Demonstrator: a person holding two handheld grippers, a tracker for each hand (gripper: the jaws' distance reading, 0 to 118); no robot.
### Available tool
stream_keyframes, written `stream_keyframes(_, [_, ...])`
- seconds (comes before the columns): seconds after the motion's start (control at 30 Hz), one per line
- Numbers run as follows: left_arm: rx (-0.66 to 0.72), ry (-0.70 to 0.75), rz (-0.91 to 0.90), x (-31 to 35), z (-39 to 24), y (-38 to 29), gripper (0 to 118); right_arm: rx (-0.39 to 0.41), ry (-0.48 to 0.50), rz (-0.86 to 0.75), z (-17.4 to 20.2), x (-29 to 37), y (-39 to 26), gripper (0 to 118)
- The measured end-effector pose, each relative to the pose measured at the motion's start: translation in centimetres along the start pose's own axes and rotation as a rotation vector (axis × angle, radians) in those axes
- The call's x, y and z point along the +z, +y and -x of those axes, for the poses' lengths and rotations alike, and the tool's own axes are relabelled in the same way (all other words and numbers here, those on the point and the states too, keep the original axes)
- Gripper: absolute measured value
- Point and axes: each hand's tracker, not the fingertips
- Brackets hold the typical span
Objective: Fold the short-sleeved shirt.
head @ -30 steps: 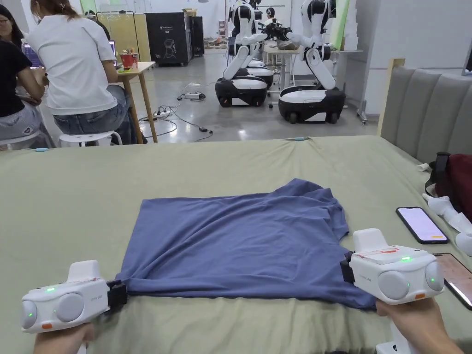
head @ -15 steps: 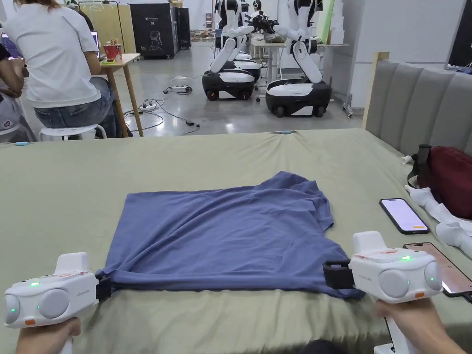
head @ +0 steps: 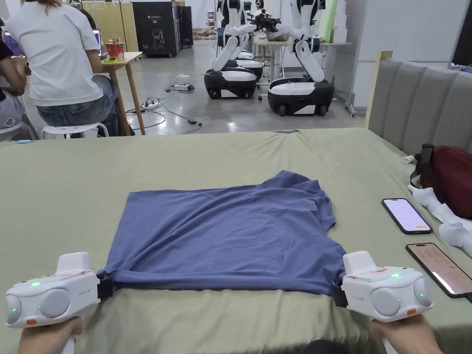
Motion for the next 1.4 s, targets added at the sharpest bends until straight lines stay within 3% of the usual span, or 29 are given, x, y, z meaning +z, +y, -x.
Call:
stream_keyframes(0.17, [-0.005,-0.018,-0.018,0.0,0.6,1.8,8,-0.024,-0.002,-0.081,-1.7,-0.3,2.4,8])
stream_keyframes(0.33, [-0.013,-0.025,-0.072,-0.6,0.3,6.4,8,0.004,-0.016,-0.145,-2.6,0.1,8.7,8])
stream_keyframes(0.57, [-0.04,-0.003,-0.101,-4.9,-0.3,12.6,8,0.021,-0.058,-0.181,-4.0,-5.0,16.5,8])
stream_keyframes(0.93, [-0.048,0.047,0.048,-17.6,-0.4,14.9,8,0.05,-0.07,-0.052,-5.0,-17.6,20.1,8])
stream_keyframes(1.17, [-0.051,0.049,0.073,-19.8,-0.8,14.2,8,0.024,-0.047,0.026,-5.8,-22.2,19.2,9])
stream_keyframes(1.23, [-0.054,0.056,0.067,-19.4,-1.0,14.2,23,0.012,-0.046,0.016,-5.5,-21.2,19.1,24])
stream_keyframes(1.27, [-0.049,0.061,0.073,-19.2,-1.0,14.4,44,0.018,-0.05,0.01,-5.5,-20.8,19.2,44])
stream_keyframes(1.3, [-0.028,0.076,0.088,-18.8,-1.0,14.6,78,0.023,-0.087,-0.01,-5.5,-20.1,19.3,84])
stream_keyframes(1.33, [-0.009,0.089,0.105,-18.3,-0.9,14.8,99,0.024,-0.127,-0.023,-5.3,-19.3,19.5,112])
stream_keyframes(1.37, [-0.005,0.087,0.102,-17.6,-0.8,15.0,111,0.015,-0.129,-0.029,-5.4,-18.4,19.4,118])
stream_keyframes(1.4, [0.014,0.082,0.069,-16.4,-0.8,15.0,115,-0.012,-0.109,-0.061,-5.7,-17.1,19.3,114])
